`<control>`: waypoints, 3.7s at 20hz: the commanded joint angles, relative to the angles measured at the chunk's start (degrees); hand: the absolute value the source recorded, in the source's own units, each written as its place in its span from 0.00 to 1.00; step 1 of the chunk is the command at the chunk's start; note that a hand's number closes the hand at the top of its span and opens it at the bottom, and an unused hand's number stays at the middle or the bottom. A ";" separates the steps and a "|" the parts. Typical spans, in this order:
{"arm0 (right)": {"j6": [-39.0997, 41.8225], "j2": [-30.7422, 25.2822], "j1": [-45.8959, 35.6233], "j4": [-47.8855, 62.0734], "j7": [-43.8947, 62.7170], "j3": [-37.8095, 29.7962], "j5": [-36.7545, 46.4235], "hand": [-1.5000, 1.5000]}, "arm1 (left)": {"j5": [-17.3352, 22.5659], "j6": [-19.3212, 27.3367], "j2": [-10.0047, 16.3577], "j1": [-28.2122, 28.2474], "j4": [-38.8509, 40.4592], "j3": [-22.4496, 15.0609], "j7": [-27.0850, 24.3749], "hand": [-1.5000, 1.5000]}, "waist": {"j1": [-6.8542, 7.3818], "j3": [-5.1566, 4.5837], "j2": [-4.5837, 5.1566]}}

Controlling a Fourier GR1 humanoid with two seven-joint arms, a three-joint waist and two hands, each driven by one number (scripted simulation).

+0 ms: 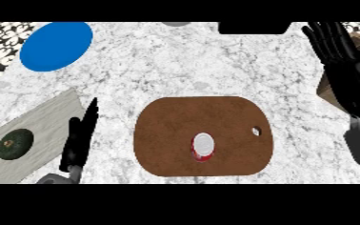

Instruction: Pick the can from the cutting board and place it in the basket

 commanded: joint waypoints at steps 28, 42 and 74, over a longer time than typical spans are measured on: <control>6.20 16.97 -32.49 -1.22 60.12 27.84 49.29 0.00 | 7.18 -12.70 7.31 -7.10 -1.67 11.32 1.80 0.50 | -2.06 -0.51 0.12; 30.15 11.06 -41.20 -8.06 82.55 14.19 15.19 0.00 | 7.06 -14.69 7.68 -6.71 -0.52 13.01 0.05 0.50 | -2.35 -0.18 0.75; 3.51 16.53 5.87 -18.10 47.62 28.36 49.73 0.00 | -0.14 -12.95 0.88 -5.31 -6.25 14.41 4.94 0.50 | 0.07 -0.03 1.63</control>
